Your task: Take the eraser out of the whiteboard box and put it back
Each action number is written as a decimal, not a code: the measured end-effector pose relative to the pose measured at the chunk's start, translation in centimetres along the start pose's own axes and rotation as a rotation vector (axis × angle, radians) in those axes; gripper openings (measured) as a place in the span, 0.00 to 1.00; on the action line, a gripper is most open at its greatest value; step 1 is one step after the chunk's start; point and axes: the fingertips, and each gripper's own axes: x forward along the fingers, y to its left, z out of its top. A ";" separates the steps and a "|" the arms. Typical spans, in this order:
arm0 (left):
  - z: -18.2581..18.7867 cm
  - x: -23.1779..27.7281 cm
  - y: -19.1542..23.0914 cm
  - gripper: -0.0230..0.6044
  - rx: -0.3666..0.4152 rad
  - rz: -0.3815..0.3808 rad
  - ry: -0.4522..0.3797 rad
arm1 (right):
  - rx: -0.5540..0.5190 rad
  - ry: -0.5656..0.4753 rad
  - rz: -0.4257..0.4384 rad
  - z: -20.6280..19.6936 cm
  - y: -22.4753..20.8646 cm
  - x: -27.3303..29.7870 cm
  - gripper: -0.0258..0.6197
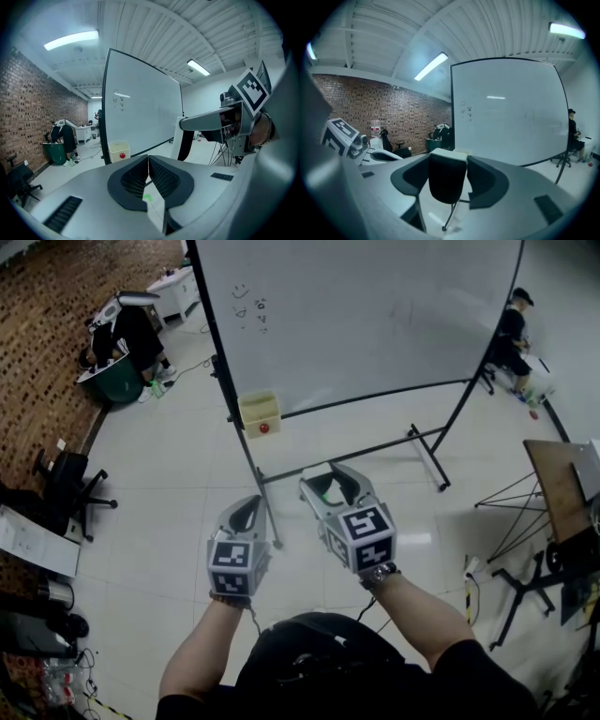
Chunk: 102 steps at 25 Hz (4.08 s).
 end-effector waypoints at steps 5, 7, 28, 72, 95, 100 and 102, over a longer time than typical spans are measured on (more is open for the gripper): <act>0.2 -1.1 0.9 0.04 -0.003 -0.020 -0.012 | 0.004 0.007 -0.015 -0.2 1.5 -0.2 0.46; 0.5 -1.6 1.4 0.04 0.002 -0.028 -0.020 | 0.005 0.007 -0.021 -0.1 2.3 -0.2 0.46; 1.3 -5.6 4.9 0.04 0.020 -0.089 -0.060 | -0.008 0.000 -0.062 0.6 8.9 -0.1 0.46; 0.0 -0.1 2.0 0.04 -0.075 0.031 0.009 | -0.018 0.001 0.045 0.8 1.2 1.9 0.46; 0.6 12.8 15.6 0.04 -0.101 -0.014 0.053 | 0.016 0.058 0.002 2.3 -2.4 20.2 0.46; 1.2 15.7 19.2 0.04 -0.095 -0.045 0.057 | 0.023 0.060 -0.038 3.3 -3.1 24.3 0.46; 1.4 16.8 20.2 0.04 -0.093 -0.063 0.051 | 0.022 0.058 -0.056 3.8 -3.4 25.7 0.46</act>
